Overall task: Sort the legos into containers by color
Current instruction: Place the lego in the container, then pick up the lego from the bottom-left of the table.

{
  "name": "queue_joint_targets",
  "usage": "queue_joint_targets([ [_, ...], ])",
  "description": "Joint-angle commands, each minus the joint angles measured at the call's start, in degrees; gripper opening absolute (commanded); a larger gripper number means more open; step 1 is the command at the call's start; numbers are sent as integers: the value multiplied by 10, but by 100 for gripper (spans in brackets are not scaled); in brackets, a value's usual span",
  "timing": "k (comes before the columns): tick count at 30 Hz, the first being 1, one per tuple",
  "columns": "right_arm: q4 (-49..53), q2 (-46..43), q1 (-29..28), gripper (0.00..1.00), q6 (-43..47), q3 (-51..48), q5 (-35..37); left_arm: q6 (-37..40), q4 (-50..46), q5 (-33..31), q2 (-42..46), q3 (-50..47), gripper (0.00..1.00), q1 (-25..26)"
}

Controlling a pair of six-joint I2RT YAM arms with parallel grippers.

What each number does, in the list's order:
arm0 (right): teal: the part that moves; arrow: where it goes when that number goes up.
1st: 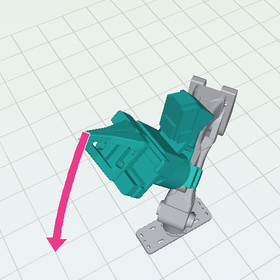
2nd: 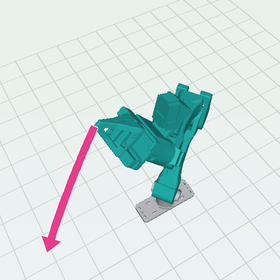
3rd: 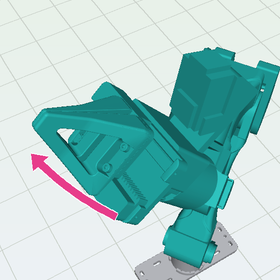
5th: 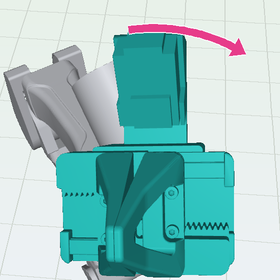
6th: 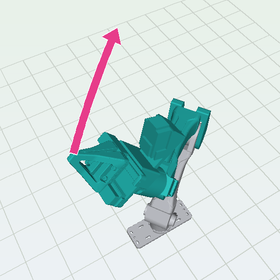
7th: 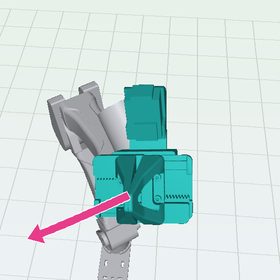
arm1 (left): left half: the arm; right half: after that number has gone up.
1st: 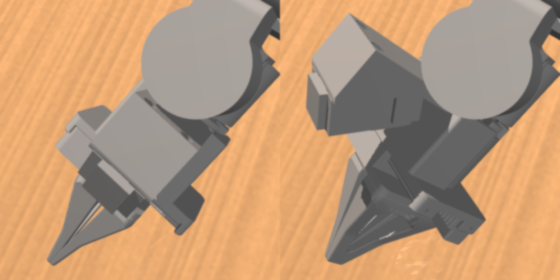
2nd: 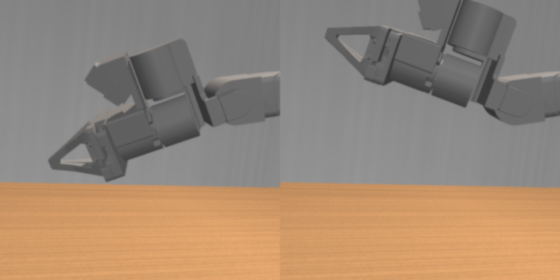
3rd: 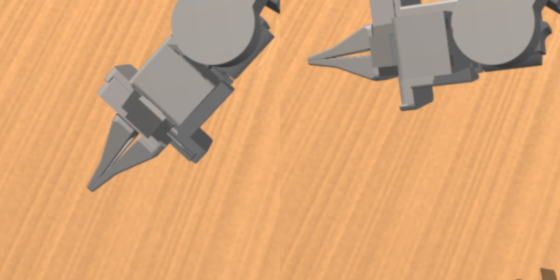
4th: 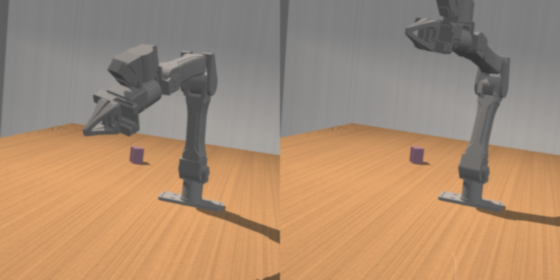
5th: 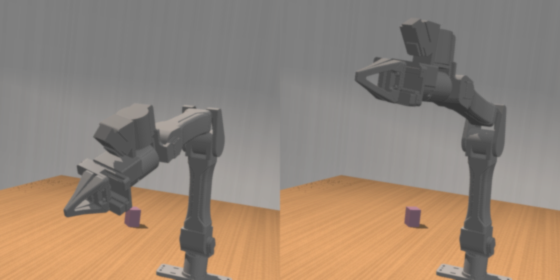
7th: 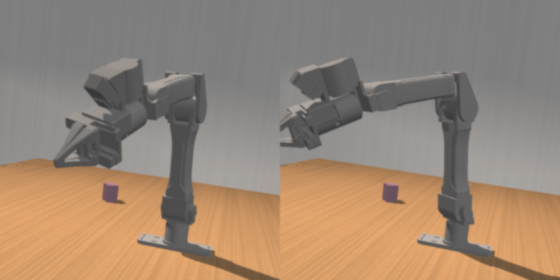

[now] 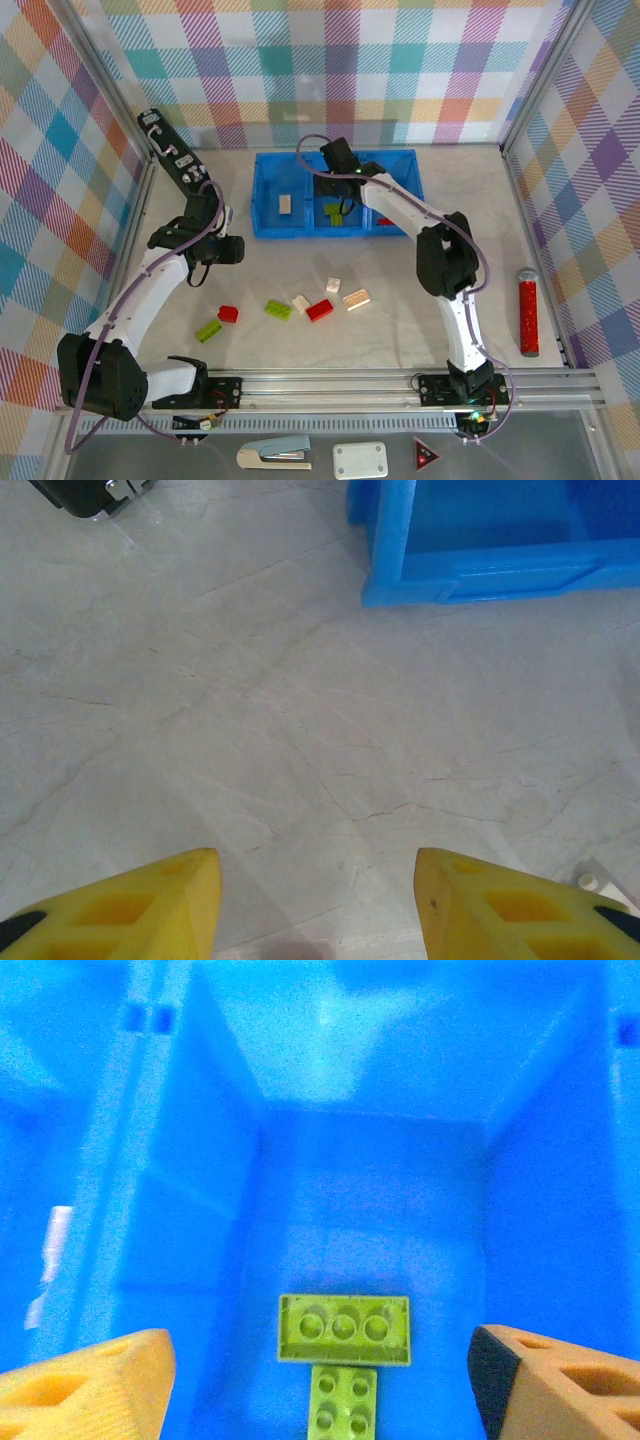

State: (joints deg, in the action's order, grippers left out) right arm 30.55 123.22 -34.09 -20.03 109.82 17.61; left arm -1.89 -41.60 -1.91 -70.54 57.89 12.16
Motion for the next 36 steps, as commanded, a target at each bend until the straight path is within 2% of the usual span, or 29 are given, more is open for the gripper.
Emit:
queue_joint_targets([
  [1,21,-58,-4,78,14,-36,-24,-6,1,19,-6,-5,54,-8],
  [13,20,-169,-6,78,21,-162,-64,-70,-63,8,4,23,54,-6],
  [19,10,-206,-7,78,31,-206,-85,-121,-82,5,24,-4,55,-4],
  [27,8,-263,-7,78,37,-261,-84,-177,-108,-34,66,-47,57,-2],
  [36,17,-317,-7,78,24,-308,-73,-243,-70,-27,109,-97,61,-1],
])
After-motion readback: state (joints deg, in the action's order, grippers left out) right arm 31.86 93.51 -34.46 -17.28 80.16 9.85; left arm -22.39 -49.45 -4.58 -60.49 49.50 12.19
